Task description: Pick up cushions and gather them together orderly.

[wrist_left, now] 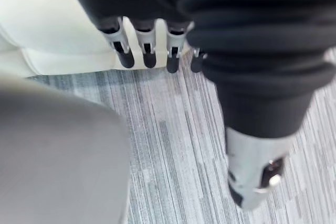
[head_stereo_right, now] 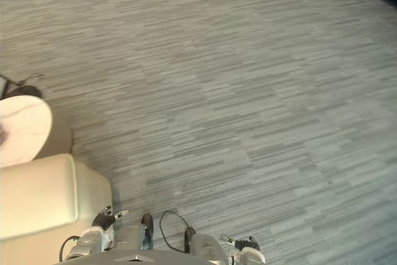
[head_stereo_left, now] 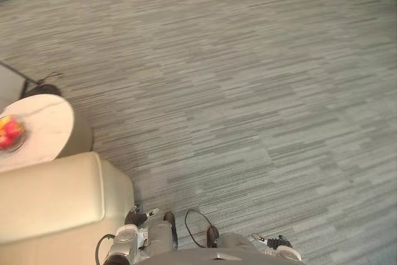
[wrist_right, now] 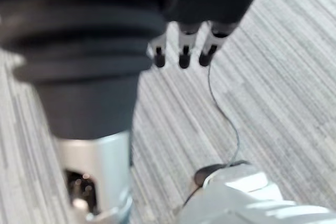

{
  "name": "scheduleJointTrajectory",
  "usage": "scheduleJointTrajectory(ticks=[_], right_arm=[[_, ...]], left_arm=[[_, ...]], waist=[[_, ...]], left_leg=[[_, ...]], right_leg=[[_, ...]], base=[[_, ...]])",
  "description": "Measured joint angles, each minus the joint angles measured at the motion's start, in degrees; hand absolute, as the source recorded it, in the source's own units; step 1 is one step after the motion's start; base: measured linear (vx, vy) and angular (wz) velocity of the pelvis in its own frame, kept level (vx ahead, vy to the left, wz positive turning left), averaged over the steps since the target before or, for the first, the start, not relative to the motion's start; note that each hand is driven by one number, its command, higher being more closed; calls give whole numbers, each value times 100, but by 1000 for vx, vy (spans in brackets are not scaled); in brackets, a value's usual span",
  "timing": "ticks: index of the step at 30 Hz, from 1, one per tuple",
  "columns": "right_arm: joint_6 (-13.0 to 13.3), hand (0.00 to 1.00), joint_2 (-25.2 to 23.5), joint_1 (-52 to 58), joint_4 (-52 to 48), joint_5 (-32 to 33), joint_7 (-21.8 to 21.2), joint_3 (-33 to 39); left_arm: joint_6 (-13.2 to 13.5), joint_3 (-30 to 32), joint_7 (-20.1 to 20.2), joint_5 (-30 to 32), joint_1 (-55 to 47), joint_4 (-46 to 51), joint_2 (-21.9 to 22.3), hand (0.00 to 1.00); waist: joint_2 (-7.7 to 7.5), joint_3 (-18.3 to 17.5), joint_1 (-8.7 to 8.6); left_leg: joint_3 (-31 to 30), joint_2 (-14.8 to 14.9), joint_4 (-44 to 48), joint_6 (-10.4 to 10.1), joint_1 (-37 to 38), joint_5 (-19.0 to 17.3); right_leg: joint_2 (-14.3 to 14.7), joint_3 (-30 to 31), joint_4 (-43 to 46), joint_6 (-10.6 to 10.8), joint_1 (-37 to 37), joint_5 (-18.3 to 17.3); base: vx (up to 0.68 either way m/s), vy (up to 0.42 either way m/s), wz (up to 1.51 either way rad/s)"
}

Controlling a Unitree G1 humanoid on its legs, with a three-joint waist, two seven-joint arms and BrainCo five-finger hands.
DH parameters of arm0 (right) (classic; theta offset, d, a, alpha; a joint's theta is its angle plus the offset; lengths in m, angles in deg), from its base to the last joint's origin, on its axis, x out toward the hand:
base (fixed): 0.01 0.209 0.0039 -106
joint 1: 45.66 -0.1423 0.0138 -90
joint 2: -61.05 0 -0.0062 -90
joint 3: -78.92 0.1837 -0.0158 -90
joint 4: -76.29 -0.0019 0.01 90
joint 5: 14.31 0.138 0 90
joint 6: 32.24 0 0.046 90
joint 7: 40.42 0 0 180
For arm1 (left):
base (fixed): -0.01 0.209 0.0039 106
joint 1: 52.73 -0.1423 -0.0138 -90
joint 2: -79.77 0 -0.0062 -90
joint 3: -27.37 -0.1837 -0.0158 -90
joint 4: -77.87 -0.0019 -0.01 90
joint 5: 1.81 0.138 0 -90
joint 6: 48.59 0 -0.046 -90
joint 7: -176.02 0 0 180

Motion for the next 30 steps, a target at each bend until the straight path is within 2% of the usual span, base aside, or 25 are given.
scheduleJointTrajectory(ticks=[3,5,6,9,10,11,12,13,15,17,19,21,22,23,24,25,26,29,30], right_arm=[[2,0,-110,-34,7,1,-8,-14],[5,0,-111,-80,11,1,-27,-16],[8,0,-109,-149,12,1,-50,-33],[3,0,-117,-314,25,2,-52,-144],[11,0,-127,-391,16,1,-53,-291],[21,0,-161,-437,16,-1,-53,-322],[17,0,-178,-467,23,-1,-53,-331],[7,0,-216,-545,92,-4,-53,-475],[28,0,-182,-640,218,-12,-53,-534],[56,0,-78,-639,228,0,-46,-514],[74,0,16,-640,227,-1,-47,-514],[86,0,28,-591,228,7,-42,-512],[101,0,32,-578,229,8,-38,-514],[107,0,32,-543,230,39,-31,-515],[110,0,54,-502,225,146,-27,-518],[107,0,49,-487,224,179,-25,-523],[107,0,39,-481,228,220,-8,-521],[107,0,31,-500,198,282,13,-464],[103,0,32,-490,202,355,16,-416]], left_arm=[[-8,-21,4,5,46,-93,-145,0],[-18,-30,-1,7,63,-129,-184,0],[-37,-68,-4,5,81,-163,-192,0],[-59,-185,-8,4,96,-239,-260,0],[-63,-266,-10,3,92,-285,-273,0],[-75,-329,-11,3,95,-292,-308,0],[-81,-350,-11,1,92,-293,-325,0],[-96,-356,-12,1,76,-292,-364,0],[-101,-354,-12,-1,67,-320,-415,0],[-101,-379,-8,-1,75,-377,-319,0],[-101,-418,-7,1,79,-395,-279,0],[-101,-418,-6,4,79,-392,-275,0],[-99,-426,-5,4,83,-385,-275,0],[-98,-425,-5,3,107,-359,-279,0],[-98,-409,-4,2,106,-274,-259,0],[-82,-389,-1,-2,105,-248,-244,0],[-65,-363,-2,2,104,-236,-225,0],[-65,-317,-4,2,102,-155,-211,0],[-58,-276,-5,-1,94,-106,-208,0]], waist=[[-208,-102,35],[-208,-101,38],[-170,-79,45],[-147,-67,45],[-108,-55,18],[-69,-30,26],[-79,-27,31],[-85,-23,57],[-106,-49,61],[66,-29,-18],[126,-43,-48],[130,-42,-58],[135,-37,-63],[141,-33,-50],[231,17,0],[283,38,55],[313,78,116],[380,115,132],[372,137,186]], left_leg=[[455,-28,172,125,104,-289],[554,-70,181,189,231,-395],[691,-82,147,195,403,-471],[999,-77,78,226,628,-491],[1214,-66,-57,229,798,-492],[1376,-66,-131,233,888,-495],[1484,-65,-182,233,947,-495],[1735,-65,-271,220,1080,-502],[1806,-54,-309,157,1180,-540],[1777,-8,-465,140,1260,-539],[1771,55,-448,125,1262,-534],[1765,222,-129,-28,1205,-574],[1755,375,269,-123,1074,-632],[1685,637,1071,-162,809,-656],[1589,998,2143,-168,522,-538],[1533,1145,2607,-117,346,-456],[1259,1235,3095,-78,160,-546],[790,988,3219,-90,-290,-905],[590,800,2858,-121,-493,-957]], right_leg=[[-148,178,-162,93,-16,168],[-192,262,-45,150,-54,211],[-203,323,309,165,-212,207],[-282,89,860,225,-525,217],[-455,-561,1008,215,-661,206],[-694,-1314,965,92,-705,134],[-833,-1691,930,54,-715,118],[-1136,-2664,674,-95,-741,323],[-1196,-3192,545,-175,-772,575],[-999,-3116,314,-281,-693,644],[-856,-3052,145,-325,-663,689],[-669,-2996,-128,-329,-520,728],[-586,-2971,-263,-331,-443,740],[-462,-2911,-456,-334,-278,760],[-264,-2763,-645,-365,-32,787],[-189,-2652,-687,-429,67,758],[-114,-2448,-702,-452,158,737],[-135,-1931,-730,-447,293,723],[-202,-1670,-752,-380,343,682]], base=[[269,251,-83],[200,160,-90],[136,117,-82],[83,65,-92],[70,22,-89],[64,16,-88],[44,-11,-89],[42,-27,-80],[58,-87,-85],[95,-118,-56],[51,-62,-32],[25,-69,-20],[-3,-59,-11],[9,-56,-29],[33,-46,-47],[77,2,-77],[109,73,-93],[123,119,-88],[162,209,-100]])
